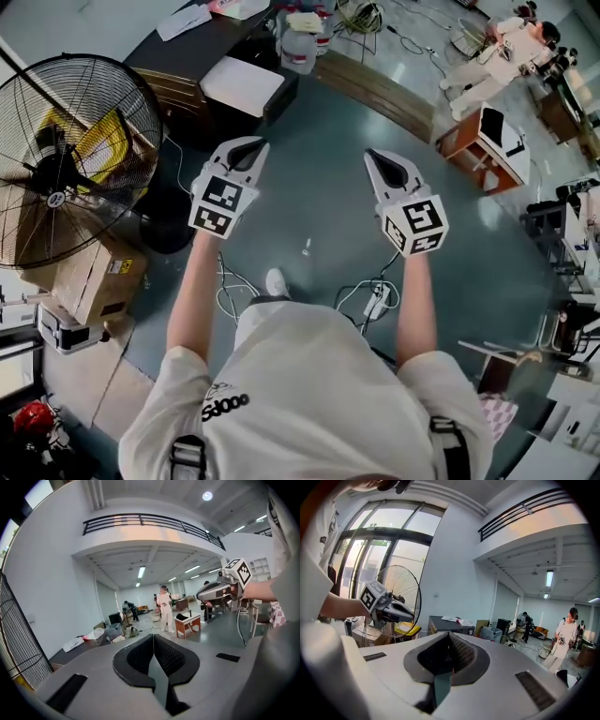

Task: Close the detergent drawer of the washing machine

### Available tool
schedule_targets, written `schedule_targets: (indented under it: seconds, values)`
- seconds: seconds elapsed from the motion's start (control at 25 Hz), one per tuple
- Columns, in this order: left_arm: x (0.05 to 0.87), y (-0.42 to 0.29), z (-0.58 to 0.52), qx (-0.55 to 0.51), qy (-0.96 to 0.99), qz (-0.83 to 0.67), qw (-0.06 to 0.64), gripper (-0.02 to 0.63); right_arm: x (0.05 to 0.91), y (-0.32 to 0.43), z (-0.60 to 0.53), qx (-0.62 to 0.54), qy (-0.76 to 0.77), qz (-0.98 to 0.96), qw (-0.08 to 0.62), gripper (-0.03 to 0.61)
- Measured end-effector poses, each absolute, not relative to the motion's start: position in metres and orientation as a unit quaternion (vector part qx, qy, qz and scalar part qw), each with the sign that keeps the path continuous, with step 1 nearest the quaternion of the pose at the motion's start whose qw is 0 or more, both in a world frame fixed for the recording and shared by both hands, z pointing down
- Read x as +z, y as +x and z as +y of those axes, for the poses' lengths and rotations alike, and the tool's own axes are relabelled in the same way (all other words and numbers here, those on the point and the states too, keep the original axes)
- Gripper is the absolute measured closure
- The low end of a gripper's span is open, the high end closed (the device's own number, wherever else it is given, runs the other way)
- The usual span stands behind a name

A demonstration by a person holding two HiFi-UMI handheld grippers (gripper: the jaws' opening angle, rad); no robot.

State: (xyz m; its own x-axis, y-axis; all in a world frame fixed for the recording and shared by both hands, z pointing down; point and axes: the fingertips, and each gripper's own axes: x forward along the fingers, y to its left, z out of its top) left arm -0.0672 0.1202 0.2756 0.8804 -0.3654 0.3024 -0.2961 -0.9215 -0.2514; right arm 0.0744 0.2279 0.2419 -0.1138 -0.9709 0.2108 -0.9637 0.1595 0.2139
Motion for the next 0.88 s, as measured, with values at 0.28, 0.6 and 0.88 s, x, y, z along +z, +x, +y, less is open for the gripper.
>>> schedule_targets:
  seconds: [0.28,0.6,0.88]
  values:
    - [0.295,-0.053,0.080,-0.187,-0.964,0.173,0.077,0.595,0.267,0.092,0.192,0.011,0.643,-0.745,0.177,0.575]
    - [0.321,-0.019,0.037,-0.214,-0.955,0.199,0.057,0.595,0.296,0.129,0.129,0.024,0.611,-0.770,0.183,0.551]
    - [0.341,0.041,-0.030,-0.227,-0.940,0.254,0.028,0.595,0.336,0.190,0.042,0.024,0.550,-0.811,0.198,0.468]
